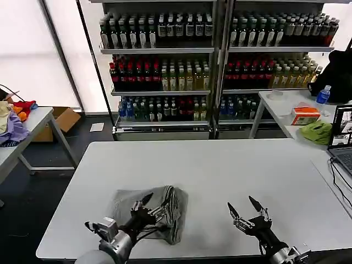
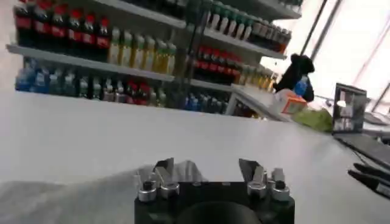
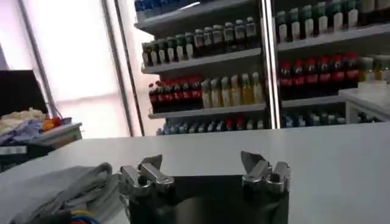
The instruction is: Fold and organize the clothes.
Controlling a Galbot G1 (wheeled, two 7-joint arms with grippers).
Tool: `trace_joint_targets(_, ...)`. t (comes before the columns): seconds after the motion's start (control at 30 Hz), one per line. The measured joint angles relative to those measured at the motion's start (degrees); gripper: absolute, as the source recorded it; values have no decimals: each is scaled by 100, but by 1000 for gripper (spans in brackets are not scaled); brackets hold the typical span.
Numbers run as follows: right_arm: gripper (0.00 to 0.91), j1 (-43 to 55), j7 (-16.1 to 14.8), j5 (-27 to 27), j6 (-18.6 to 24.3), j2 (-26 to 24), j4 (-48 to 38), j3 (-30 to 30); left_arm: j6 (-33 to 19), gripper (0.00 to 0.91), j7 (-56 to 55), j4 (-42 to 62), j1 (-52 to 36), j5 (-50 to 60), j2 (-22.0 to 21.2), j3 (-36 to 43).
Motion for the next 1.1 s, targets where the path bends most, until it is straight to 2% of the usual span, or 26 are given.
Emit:
trace_joint_targets(0.33, 907, 0, -12, -82, 60, 16, -51, -97, 379, 907, -386, 53, 299, 235, 190, -913)
trace_joint_targets(0.87, 907, 86, -11, -106, 81, 10, -86, -141, 589, 897, -922, 917, 212, 402, -1, -1089)
trace_joint_targets(0.9, 907, 95, -11, -105, 81, 5, -86, -140, 594, 786, -935, 936, 217, 399, -21, -1074)
trace_joint_targets(0.93, 907, 103, -11, -101, 80, 0, -87, -140, 598, 715, -948, 949, 224, 395, -42, -1061)
trace_joint_targets(0.97, 907, 111, -11, -101, 80, -1, -90, -139, 601, 373, -962, 955, 234, 393, -64, -1046)
trace_joint_targets(1.0, 907, 115, -11, -101, 80, 0, -97, -140, 605, 161, -971, 961, 251, 392, -94, -1027)
trace_joint_targets(1.07, 907, 118, -12, -101, 80, 2, -108, -158, 608, 30, -978, 963, 277, 386, -139, -998)
trace_joint_targets(1.1, 907, 122, -11, -104, 81, 6, -116, -169, 605, 20, -981, 961, 291, 380, -163, -978)
